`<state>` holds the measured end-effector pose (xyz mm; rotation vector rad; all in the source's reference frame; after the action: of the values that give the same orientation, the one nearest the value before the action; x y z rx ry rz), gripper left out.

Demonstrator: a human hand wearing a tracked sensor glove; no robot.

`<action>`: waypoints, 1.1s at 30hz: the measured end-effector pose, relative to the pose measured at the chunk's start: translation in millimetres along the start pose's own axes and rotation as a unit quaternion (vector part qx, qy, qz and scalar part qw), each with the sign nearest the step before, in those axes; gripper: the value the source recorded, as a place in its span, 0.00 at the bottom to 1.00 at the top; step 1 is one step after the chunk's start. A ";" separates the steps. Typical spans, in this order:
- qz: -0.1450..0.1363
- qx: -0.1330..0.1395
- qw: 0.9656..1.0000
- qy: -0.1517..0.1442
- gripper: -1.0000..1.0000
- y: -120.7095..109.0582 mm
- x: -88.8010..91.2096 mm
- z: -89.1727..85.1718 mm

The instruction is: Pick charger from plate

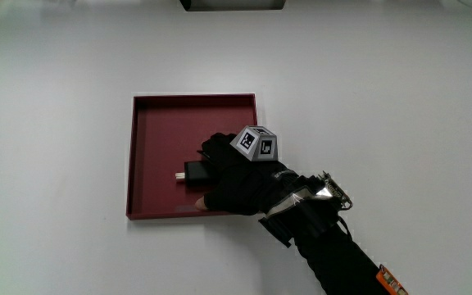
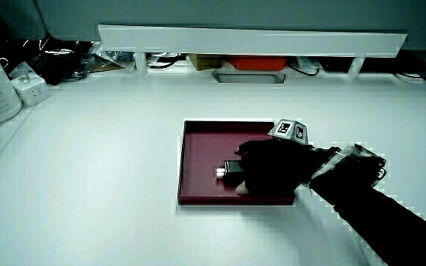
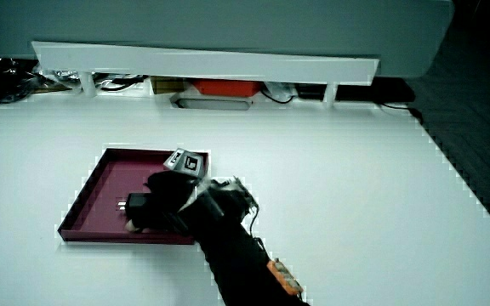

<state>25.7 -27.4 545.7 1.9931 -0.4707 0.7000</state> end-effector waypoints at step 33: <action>0.057 0.104 0.993 -0.014 1.00 -32.0 -11.7 23.7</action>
<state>42.0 -32.0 507.8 2.1876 -0.5503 0.8202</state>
